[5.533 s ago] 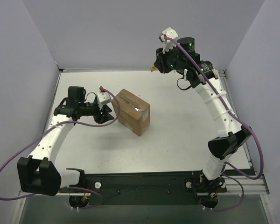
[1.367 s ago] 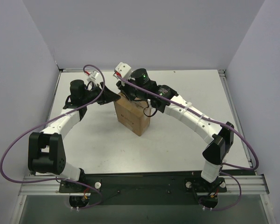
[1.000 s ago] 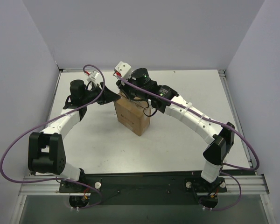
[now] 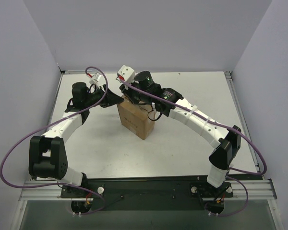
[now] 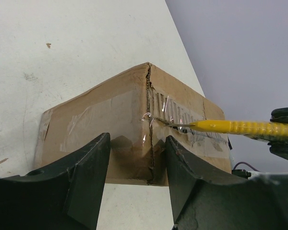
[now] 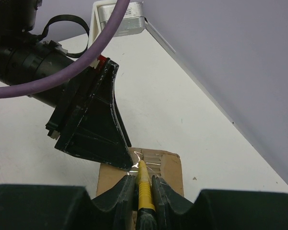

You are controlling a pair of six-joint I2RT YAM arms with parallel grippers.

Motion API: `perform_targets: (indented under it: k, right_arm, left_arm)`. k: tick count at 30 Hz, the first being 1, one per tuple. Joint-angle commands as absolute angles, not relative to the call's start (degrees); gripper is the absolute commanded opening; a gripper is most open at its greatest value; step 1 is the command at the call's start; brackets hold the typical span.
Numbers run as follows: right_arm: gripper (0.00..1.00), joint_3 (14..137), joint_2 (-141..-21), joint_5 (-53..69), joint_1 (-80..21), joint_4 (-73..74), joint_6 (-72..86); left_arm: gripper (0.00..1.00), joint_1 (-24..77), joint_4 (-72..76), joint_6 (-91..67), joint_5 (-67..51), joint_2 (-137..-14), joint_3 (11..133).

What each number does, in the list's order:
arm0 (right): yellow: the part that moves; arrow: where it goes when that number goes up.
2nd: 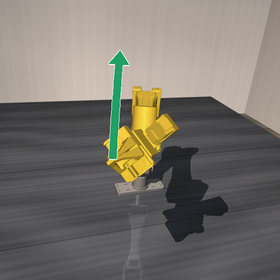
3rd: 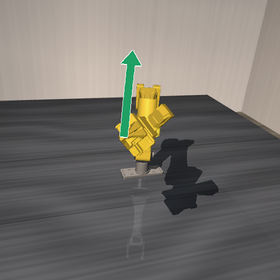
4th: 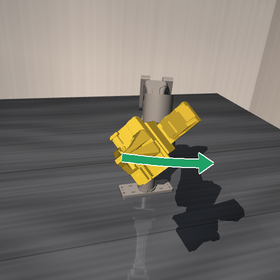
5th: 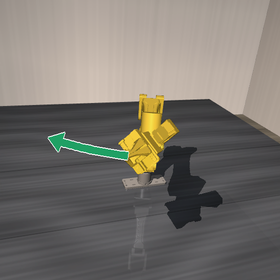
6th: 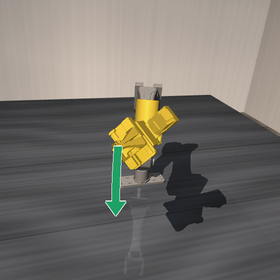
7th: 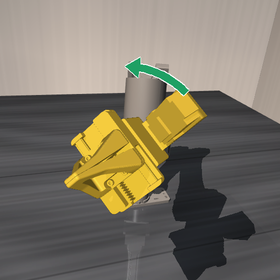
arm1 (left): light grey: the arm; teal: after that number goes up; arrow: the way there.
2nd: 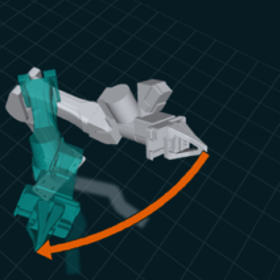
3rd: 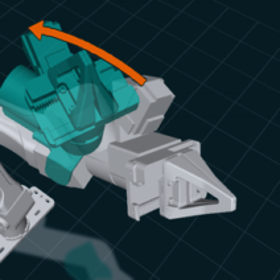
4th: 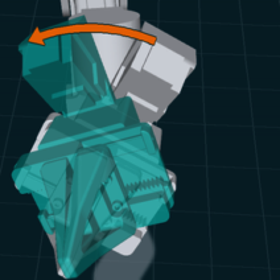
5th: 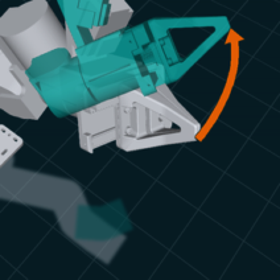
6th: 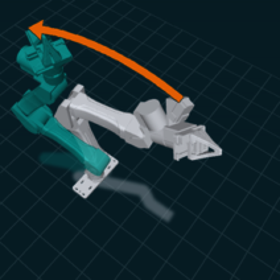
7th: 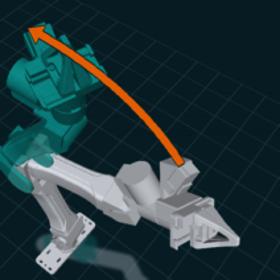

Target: Unpack the express box

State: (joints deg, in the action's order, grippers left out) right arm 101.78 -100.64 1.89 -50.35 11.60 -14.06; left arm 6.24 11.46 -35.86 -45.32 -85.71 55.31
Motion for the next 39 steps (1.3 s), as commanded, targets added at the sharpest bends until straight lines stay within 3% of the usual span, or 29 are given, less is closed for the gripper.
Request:
perform_targets:
  k: [1, 12, 39]
  right_arm:
    - [0.00, 101.7, -98.9, 0.2, -50.8, 13.7, -14.9]
    - [0.00, 103.9, -97.7, -2.0, -51.0, 23.1, -13.4]
    - [0.00, 100.6, -92.3, -4.7, -51.5, 30.6, -14.7]
  left_arm:
    - [0.57, 6.3, 8.5, -34.2, -42.1, -85.7, 53.8]
    - [0.54, 6.1, 6.9, -33.5, -39.7, -85.7, 53.6]
    - [0.52, 6.0, 6.9, -33.1, -39.0, -85.2, 53.2]
